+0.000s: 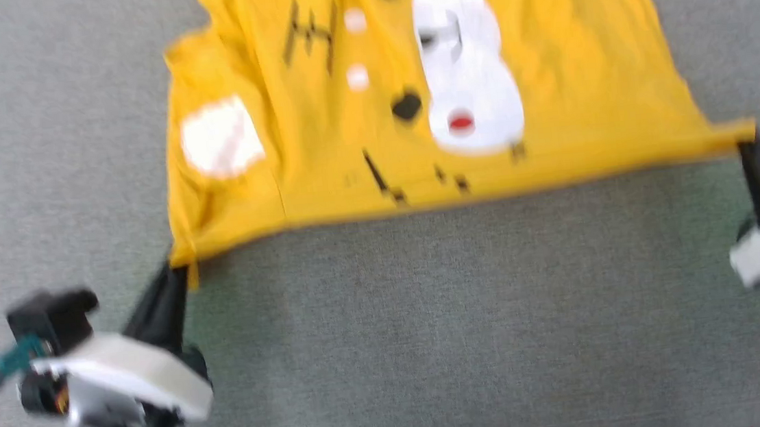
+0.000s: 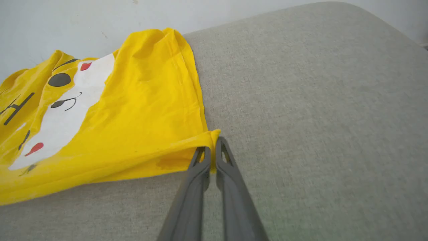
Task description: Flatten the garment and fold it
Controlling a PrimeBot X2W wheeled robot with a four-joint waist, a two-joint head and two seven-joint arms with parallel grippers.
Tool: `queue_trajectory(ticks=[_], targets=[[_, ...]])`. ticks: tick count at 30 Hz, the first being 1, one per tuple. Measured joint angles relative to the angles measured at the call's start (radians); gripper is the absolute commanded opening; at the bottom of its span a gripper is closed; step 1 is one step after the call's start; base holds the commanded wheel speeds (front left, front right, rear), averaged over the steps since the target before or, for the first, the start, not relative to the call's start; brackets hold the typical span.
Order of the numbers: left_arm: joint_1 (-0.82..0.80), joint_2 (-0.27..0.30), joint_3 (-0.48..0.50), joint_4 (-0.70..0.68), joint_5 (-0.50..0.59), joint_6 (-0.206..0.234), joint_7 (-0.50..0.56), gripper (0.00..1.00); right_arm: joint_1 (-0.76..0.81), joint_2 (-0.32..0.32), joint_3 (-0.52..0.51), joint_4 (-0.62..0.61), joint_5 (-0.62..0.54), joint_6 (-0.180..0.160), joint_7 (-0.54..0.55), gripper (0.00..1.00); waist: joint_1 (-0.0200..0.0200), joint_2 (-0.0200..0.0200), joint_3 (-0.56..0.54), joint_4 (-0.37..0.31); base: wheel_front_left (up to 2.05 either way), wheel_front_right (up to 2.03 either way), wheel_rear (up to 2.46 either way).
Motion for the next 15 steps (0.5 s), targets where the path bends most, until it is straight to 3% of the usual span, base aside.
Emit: queue_trajectory(ticks=[15], targets=[[0.341,0.002,-0.018,-0.069,-0.117,0.04,0.144,0.0,0.423,0.035,-0.046,-0.164,0.103,0.0,0.236,0.0,0.0001,0.0,-0.202,0.026,0.0,0.0,0.0]])
